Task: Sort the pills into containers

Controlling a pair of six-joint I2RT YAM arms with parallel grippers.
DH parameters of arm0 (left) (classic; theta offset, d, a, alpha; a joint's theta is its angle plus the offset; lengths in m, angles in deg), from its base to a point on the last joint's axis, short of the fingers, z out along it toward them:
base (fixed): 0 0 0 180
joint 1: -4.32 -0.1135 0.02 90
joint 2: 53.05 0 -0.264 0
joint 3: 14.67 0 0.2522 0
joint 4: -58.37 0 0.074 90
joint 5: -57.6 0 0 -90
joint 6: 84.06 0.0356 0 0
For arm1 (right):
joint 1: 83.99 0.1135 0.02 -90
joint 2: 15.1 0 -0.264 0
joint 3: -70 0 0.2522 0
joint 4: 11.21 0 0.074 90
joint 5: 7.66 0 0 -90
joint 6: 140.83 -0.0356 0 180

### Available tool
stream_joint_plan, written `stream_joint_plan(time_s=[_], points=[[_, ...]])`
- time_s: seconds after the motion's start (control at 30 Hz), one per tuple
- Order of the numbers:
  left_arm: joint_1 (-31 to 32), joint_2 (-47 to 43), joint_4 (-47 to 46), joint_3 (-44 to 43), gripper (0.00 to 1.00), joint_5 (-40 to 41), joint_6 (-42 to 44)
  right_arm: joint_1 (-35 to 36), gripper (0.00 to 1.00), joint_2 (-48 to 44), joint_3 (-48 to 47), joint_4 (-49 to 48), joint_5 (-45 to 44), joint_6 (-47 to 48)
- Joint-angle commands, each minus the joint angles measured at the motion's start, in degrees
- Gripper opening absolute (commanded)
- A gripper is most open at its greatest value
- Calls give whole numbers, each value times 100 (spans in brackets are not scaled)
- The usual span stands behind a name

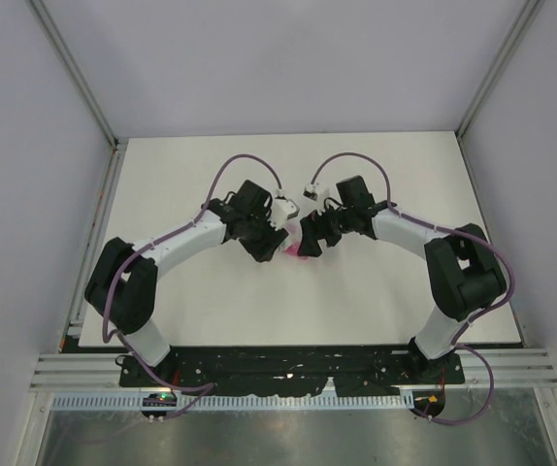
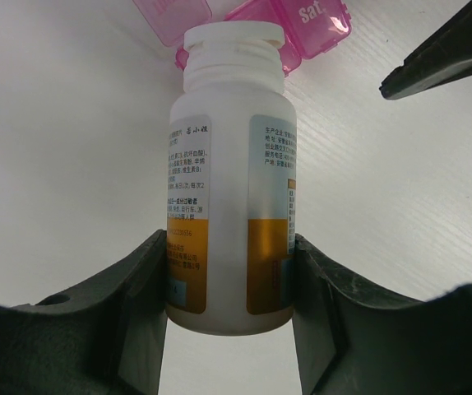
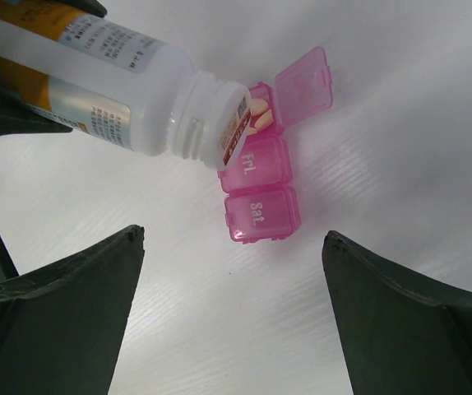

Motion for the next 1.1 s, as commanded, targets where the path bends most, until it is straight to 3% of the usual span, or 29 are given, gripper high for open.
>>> stream_joint_plan(time_s=[0.0,1.07], points=[[-56,-433,-420,105,0,-255,-73,-8,93,-351,-13,-400,459,-193],[-557,-1093,-2011,1248,0,-1494,-495,-17,90,-61,-601,-567,1320,-404]])
